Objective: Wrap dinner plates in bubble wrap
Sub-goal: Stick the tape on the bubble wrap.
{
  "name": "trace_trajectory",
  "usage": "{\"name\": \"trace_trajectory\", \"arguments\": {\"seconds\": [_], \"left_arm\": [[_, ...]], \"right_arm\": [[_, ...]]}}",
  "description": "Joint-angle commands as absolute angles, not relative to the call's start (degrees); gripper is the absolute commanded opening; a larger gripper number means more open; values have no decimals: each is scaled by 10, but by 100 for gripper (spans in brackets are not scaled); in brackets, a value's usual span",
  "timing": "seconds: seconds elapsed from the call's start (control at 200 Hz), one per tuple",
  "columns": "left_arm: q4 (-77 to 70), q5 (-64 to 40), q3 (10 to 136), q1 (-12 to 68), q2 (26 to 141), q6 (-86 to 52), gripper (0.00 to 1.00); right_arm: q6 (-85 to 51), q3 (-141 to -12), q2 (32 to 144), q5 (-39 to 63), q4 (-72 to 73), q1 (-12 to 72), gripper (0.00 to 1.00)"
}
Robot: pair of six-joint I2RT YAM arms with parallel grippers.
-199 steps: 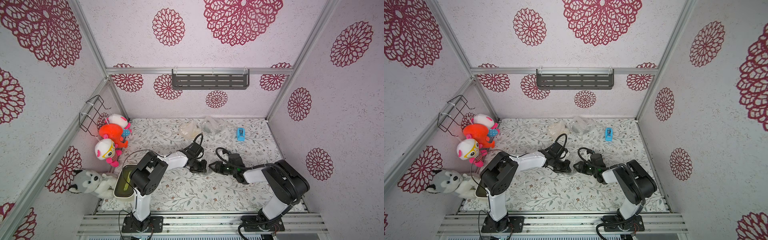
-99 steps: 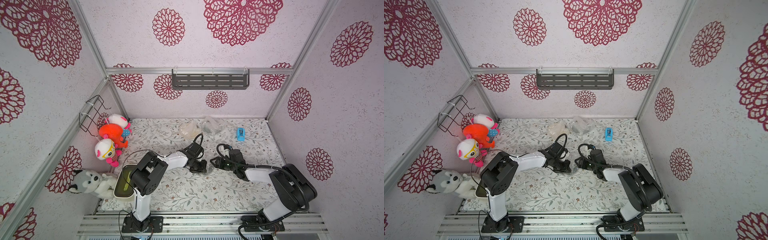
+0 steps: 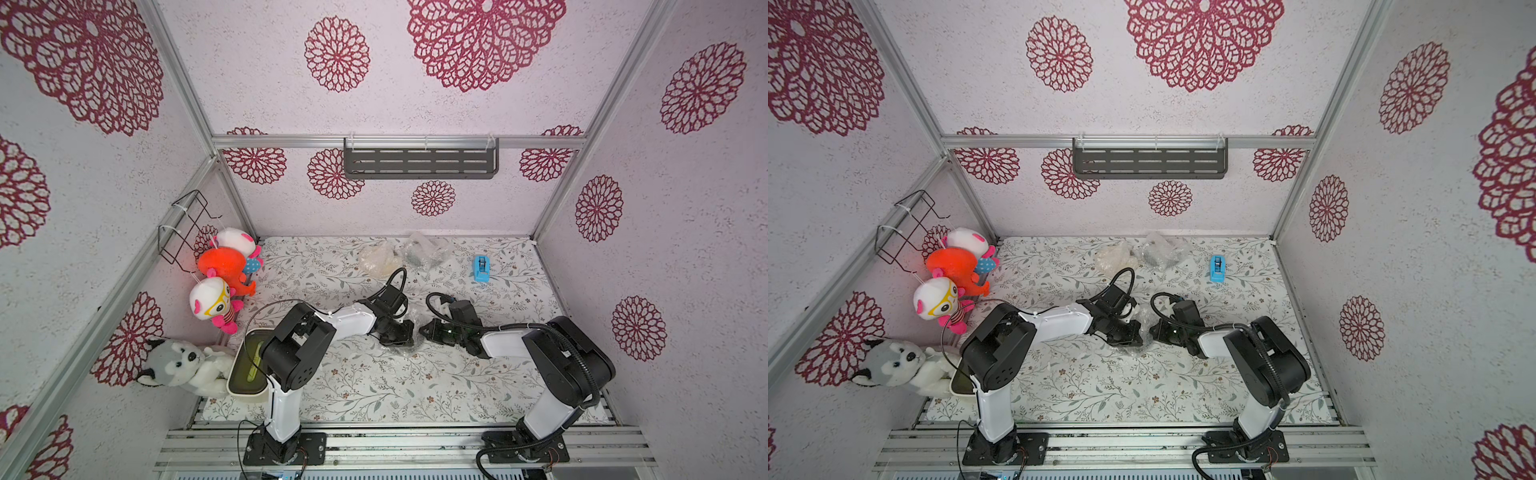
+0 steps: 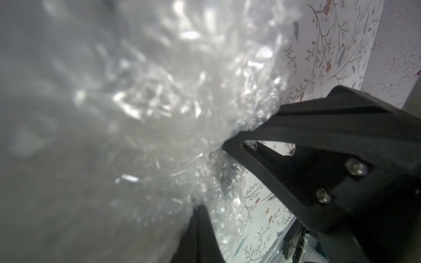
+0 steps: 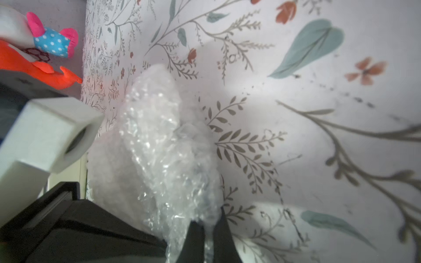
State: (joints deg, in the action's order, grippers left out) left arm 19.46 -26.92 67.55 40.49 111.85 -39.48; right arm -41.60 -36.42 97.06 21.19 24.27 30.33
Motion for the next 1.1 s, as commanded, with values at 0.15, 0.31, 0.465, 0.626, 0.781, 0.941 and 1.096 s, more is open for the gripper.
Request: {"name": "trace_trajectory", "arguments": {"seconds": [0.15, 0.31, 0.465, 0.626, 0.781, 0.941, 1.096], "left_arm": [[66, -350, 645, 376, 1018, -433, 10], [50, -328, 661, 352, 1064, -462, 4], [154, -279, 716, 353, 1160, -441, 0], [169, -285, 718, 354, 1184, -442, 0], [170, -288, 698, 356, 1133, -429, 0], [159, -277, 659, 356, 1117, -437, 1], [220, -269, 693, 355, 1202, -422, 0]], "right_arm": [[-382, -364, 955, 227, 203, 309, 0], [-397, -358, 963, 228, 220, 309, 0], [-411, -354, 963, 221, 230, 310, 0], [-422, -352, 963, 211, 227, 309, 0], [-426, -358, 964, 210, 223, 310, 0], [-435, -362, 966, 202, 222, 309, 0], [-441, -366, 971, 204, 233, 309, 0]]}}
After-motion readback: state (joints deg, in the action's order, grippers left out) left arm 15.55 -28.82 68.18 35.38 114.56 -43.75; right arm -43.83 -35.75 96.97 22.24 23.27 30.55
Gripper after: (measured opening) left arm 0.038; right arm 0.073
